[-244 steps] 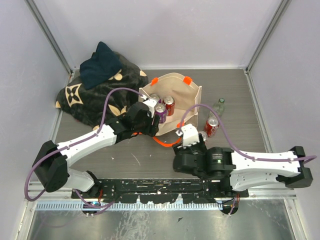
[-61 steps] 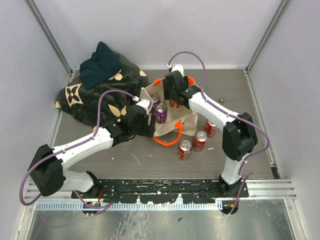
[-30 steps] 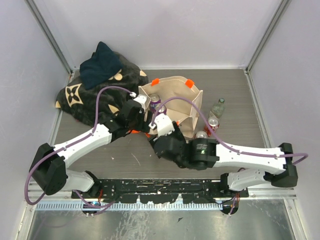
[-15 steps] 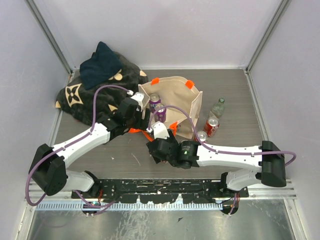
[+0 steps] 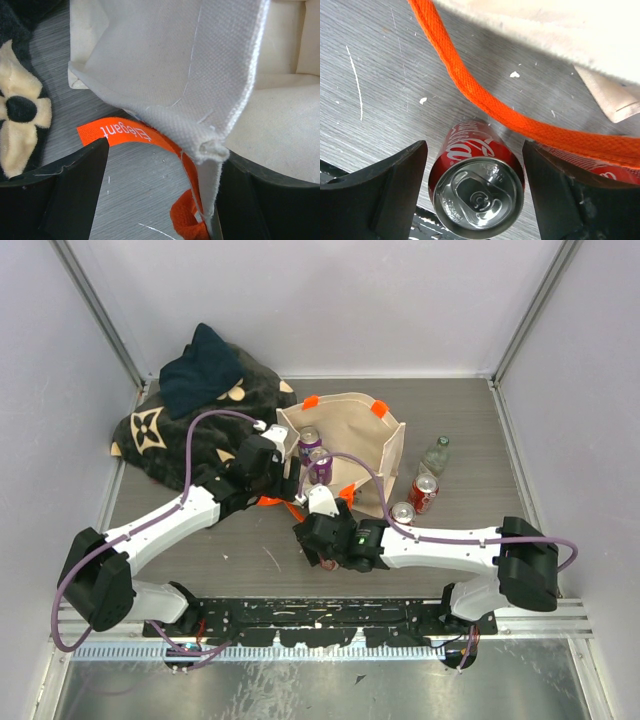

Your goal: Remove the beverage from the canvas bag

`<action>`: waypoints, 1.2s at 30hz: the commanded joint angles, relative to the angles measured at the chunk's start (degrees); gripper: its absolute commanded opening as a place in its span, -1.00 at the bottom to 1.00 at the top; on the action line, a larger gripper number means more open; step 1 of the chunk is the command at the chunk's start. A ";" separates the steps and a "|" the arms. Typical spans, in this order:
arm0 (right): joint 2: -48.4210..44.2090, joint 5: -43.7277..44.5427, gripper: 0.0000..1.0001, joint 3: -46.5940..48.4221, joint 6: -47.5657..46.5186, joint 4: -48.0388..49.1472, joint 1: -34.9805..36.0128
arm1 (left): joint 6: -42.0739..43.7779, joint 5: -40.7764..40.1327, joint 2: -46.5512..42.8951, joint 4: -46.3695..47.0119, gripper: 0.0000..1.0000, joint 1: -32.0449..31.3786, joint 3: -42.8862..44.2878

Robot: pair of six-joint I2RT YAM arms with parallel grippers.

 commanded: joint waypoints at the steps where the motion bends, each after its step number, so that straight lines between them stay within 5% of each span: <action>1: -1.09 5.73 0.69 5.70 -0.95 -1.19 1.38 | -0.33 0.68 -0.53 0.81 0.73 0.30 -0.62; 12: -7.54 14.31 0.69 23.18 -11.00 -7.45 -0.46 | -0.95 1.14 -2.07 0.69 0.73 0.23 -1.10; 23: 1.75 -5.55 0.56 31.22 -15.56 -3.48 -24.65 | -2.41 1.20 -3.66 0.46 0.69 0.26 -2.54; 36: 15.13 -15.62 0.91 31.56 -19.70 2.26 -29.46 | -3.04 0.54 -4.09 -0.41 0.51 0.22 -2.79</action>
